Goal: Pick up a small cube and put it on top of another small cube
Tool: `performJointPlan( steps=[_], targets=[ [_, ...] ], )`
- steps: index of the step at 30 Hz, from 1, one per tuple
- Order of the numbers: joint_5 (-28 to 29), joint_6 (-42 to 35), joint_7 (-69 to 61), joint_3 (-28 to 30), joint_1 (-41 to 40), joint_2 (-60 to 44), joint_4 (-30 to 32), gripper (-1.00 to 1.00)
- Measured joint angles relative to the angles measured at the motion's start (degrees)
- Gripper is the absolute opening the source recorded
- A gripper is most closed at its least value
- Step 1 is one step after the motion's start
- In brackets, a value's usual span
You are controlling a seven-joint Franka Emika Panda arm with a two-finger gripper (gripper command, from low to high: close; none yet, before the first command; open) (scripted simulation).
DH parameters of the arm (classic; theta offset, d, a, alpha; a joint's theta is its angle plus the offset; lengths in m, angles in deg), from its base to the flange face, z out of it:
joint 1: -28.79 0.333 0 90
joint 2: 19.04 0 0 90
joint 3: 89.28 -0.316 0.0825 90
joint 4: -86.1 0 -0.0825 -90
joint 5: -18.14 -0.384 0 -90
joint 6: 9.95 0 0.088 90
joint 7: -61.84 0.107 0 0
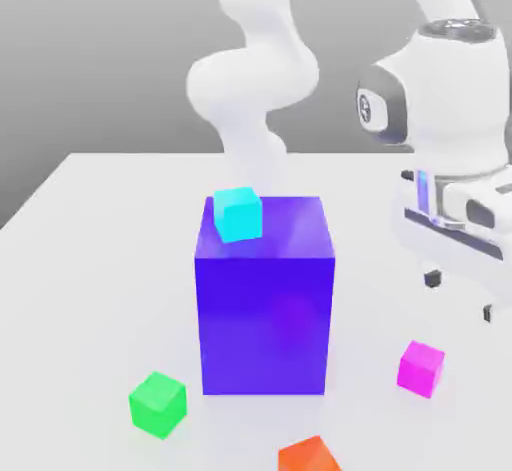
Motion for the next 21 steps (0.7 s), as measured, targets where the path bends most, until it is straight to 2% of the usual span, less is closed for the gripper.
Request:
performJointPlan(
  steps=[8, 14, 15, 21],
  targets=[
    [5.65, 5.49, -12.97, -1.76, 1.51, -8.07, 3.07, 0.00],
    [2.50, 13.16, -16.51, -6.37, -2.11, -17.71, 1.35, 0.00],
    [1.89, 14.40, -16.96, -7.36, -2.96, -19.31, 1.06, -1.00],
    [1.51, 14.91, -17.25, -7.84, -3.37, -20.11, 0.91, -1.00]
  ],
)
